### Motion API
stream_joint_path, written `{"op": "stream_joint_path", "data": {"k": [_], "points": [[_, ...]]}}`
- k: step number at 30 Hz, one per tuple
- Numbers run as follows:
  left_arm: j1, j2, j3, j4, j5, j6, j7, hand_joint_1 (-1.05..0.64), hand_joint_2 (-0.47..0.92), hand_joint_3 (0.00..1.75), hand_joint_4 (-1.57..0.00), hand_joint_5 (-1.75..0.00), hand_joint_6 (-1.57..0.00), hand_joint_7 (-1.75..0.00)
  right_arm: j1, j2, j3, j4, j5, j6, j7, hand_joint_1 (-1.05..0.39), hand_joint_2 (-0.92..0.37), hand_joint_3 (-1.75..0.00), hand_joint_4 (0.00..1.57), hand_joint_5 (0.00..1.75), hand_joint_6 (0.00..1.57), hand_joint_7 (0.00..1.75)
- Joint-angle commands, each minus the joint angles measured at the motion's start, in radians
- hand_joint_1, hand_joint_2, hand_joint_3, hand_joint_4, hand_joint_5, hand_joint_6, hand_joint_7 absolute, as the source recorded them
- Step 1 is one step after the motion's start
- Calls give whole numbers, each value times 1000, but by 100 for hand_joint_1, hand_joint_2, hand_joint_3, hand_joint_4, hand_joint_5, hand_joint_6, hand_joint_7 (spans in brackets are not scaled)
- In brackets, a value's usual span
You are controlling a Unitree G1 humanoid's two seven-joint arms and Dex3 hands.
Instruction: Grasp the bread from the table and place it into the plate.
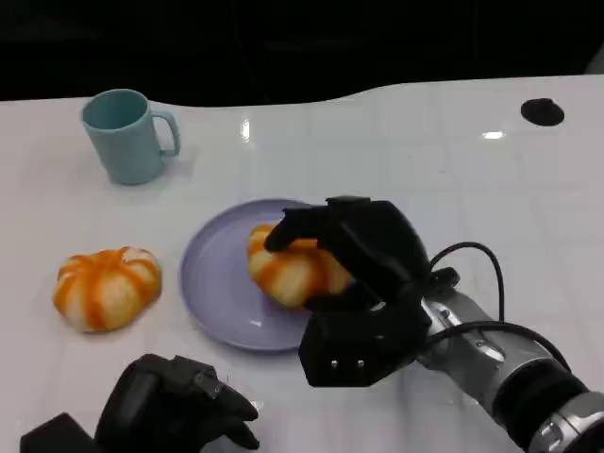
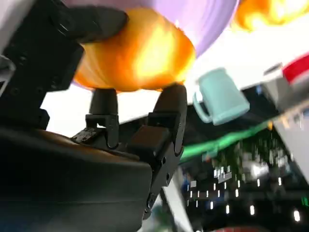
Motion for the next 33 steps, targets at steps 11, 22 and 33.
{"op": "stream_joint_path", "data": {"k": [11, 22, 33], "points": [[8, 13, 3, -15, 2, 14, 9, -105, 88, 0, -146, -63, -157, -23, 108, -78, -1, -268, 52, 89, 255, -43, -91, -4, 1, 44, 39, 0], [6, 9, 2, -14, 6, 8, 10, -105, 89, 0, -146, -63, -157, -24, 265, -203, -42, -534, 99, 57, 341, -43, -92, -4, 5, 53, 41, 1], [6, 11, 5, -17, 1, 17, 8, -105, 89, 0, -146, -63, -157, -23, 500, -254, -185, -703, 402, -69, 426, -20, -92, -3, 33, 57, 59, 7]]}}
